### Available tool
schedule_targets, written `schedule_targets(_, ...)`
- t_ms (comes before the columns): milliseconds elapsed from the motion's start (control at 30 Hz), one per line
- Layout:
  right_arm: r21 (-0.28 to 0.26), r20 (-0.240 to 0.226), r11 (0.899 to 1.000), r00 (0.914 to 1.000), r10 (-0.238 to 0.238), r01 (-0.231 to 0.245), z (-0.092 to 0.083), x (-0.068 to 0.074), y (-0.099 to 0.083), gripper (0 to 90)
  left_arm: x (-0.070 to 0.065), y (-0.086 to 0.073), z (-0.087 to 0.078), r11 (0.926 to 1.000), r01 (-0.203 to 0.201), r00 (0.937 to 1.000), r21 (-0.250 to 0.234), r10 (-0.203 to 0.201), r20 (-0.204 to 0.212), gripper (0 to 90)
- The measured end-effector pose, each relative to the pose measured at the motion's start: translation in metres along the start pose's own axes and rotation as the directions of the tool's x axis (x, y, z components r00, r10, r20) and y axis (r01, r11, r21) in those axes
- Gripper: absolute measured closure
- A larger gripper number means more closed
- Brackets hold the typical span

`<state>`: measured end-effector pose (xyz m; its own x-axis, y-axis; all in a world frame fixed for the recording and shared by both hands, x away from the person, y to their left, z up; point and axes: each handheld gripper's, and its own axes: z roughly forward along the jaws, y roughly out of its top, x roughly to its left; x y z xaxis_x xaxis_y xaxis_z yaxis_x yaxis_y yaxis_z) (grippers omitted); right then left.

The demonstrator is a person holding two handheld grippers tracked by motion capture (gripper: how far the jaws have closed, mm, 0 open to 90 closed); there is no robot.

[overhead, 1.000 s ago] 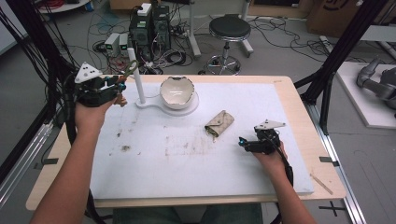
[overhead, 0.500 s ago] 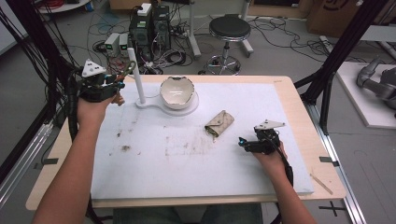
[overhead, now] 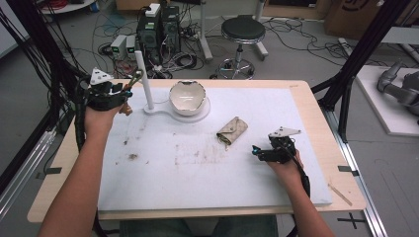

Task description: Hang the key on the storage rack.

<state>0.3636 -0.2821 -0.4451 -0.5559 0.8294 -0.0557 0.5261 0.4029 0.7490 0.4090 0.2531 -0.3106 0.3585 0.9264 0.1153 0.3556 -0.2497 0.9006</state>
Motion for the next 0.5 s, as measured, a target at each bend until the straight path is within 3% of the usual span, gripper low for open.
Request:
schedule_targets(100, 0.002, 0.0, 1.0, 1.0, 0.002, -0.002, 0.0, 0.0, 0.0, 19.7, 0.002, -0.001, 0.0, 0.9997, 0.022, 0.9997, 0.008, -0.021, -0.01, 43.3)
schedule_targets(500, -0.011, -0.003, 1.0, 0.9999, 0.013, -0.013, -0.002, -0.001, 0.0, 19.8, -0.01, -0.011, -0.011, 0.999, 0.043, 0.9963, 0.003, -0.044, 0.074, 25.7)
